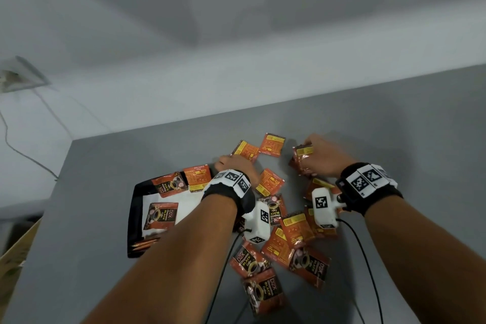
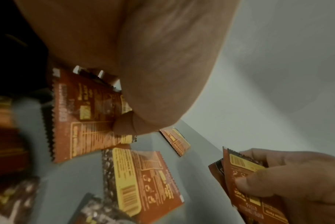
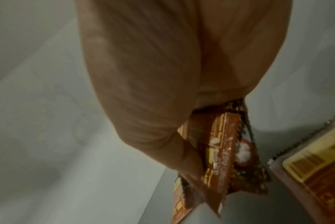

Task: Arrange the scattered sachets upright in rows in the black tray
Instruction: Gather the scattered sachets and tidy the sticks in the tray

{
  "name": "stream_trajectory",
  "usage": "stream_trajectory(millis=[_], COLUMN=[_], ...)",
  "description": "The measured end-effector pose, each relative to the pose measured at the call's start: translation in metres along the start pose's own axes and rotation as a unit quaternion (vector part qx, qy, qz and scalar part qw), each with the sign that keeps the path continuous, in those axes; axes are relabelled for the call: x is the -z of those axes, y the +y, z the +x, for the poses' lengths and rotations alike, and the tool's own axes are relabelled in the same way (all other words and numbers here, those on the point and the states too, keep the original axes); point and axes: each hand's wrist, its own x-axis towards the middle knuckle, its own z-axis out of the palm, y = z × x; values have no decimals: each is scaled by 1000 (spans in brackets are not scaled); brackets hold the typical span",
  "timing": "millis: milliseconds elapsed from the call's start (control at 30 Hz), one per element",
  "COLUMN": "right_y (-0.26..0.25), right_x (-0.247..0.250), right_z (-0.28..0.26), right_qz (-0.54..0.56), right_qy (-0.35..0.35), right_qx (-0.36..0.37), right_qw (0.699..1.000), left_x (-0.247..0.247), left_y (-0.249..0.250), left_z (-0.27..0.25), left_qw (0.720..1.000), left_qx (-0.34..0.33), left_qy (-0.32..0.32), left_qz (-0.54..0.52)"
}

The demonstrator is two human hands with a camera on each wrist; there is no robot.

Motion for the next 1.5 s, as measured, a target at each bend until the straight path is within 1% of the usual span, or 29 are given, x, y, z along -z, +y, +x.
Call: stream_trajectory(millis=[133, 200, 300, 367, 433, 467, 533, 667, 767, 833, 933, 1000, 1033, 1067, 1133, 1200, 1267, 1300, 1400, 1433, 1500], right_y=[-21, -31, -39, -39, -34, -30, -26, -22, -24, -29, -39, -44, -48, -52, -59, -66, -68, -68, -65, -62, -55], right_x=[-11, -20, -36, -44, -50, -51, -52, -46, -43, -40, -28, -17, -12, -8, -4, -4, -6, -7, -10, -12, -14], right_z=[-12, -15, -12, -11, -10, -9, -10, -9, -10, -13, -6, 7, 13, 18, 27, 33, 41, 44, 51, 52, 53], right_qz=[-44, -95, -204, -262, -302, -304, -283, -301, -294, -281, -254, -219, -201, -195, -201, -227, -248, -255, -292, -295, -287], right_qy=[-101, -130, -149, -151, -155, -163, -174, -136, -137, -149, -168, -153, -137, -118, -92, -87, -98, -104, -119, -122, -111], right_qx=[39, 65, 119, 159, 172, 164, 144, 147, 143, 142, 110, 98, 100, 102, 113, 124, 130, 132, 151, 159, 160], right_qw=[993, 985, 960, 940, 925, 924, 932, 932, 935, 937, 946, 959, 965, 968, 969, 962, 955, 952, 937, 934, 938], left_x=[-3, -6, -10, -12, -11, -11, -13, -14, -15, -16, -14, -15, -16, -15, -17, -17, -16, -16, -9, -4, 8], left_y=[2, 1, -3, -4, -4, -4, -5, -6, -3, -2, 1, 6, 7, 7, 8, 8, 6, 5, 0, -1, -2], left_z=[-7, -9, -8, -6, -8, -9, -9, -9, -10, -10, -12, -12, -11, -14, -13, -13, -11, -10, -7, -9, -10], left_qw=[999, 997, 992, 991, 991, 991, 989, 986, 986, 989, 995, 997, 997, 996, 996, 997, 996, 995, 988, 984, 975], left_qx=[11, 6, -18, -33, -42, -43, -38, -3, 18, 22, 5, 2, 16, 31, 37, 24, 18, -2, -62, -73, -78], left_qy=[19, 25, 34, 39, 40, 38, 28, 0, -3, 6, 20, 22, 25, 21, 24, 24, 14, 10, -21, -15, -1], left_qz=[-27, -68, -117, -122, -122, -123, -139, -164, -166, -145, -94, -75, -75, -79, -82, -75, -84, -95, -143, -164, -207])
